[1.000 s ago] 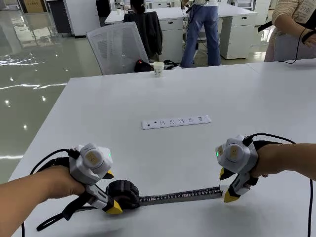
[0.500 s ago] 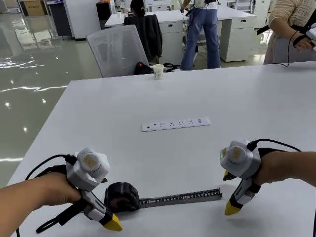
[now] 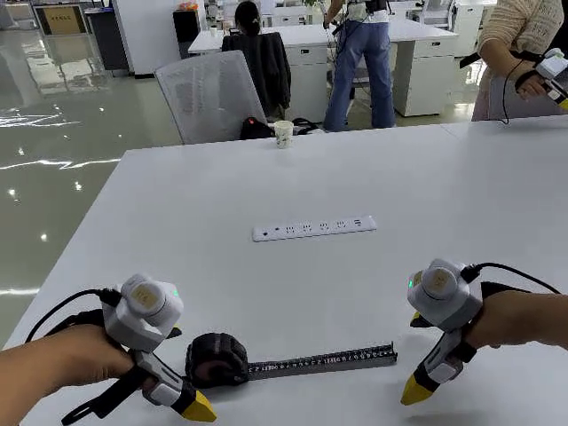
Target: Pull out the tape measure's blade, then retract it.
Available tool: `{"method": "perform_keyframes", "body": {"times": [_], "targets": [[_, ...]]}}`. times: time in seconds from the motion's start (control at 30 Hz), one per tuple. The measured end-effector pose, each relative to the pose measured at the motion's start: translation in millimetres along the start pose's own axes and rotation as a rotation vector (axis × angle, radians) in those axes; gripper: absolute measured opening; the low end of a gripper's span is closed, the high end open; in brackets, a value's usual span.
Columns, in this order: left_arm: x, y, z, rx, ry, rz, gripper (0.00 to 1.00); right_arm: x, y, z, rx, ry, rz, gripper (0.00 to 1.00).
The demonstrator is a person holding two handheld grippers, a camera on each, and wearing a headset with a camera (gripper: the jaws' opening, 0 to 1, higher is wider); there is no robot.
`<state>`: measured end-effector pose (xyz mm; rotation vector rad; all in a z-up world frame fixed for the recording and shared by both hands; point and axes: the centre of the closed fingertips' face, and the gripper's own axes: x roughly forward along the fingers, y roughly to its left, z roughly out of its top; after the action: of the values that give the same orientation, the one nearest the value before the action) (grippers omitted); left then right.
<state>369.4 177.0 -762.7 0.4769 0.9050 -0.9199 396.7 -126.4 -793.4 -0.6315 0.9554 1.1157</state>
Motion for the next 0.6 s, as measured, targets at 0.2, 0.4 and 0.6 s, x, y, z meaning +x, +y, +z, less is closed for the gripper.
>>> {"method": "perform_keyframes", "body": {"times": [0.2, 0.4, 0.6], "targets": [[-6.0, 11.8, -2.9, -0.122, -0.055, 0.058, 0.99, -6.6, -4.3, -3.7, 0.061, -0.050, -0.037, 0.99], [-9.1, 11.9, -14.5, -0.152, -0.069, 0.084, 0.99, -13.5, -8.0, -12.3, 0.117, -0.097, -0.071, 0.99], [-14.3, 13.1, -17.2, -0.237, -0.154, 0.105, 0.99, -23.4, -9.5, -11.4, 0.163, -0.203, -0.107, 0.99]]}}
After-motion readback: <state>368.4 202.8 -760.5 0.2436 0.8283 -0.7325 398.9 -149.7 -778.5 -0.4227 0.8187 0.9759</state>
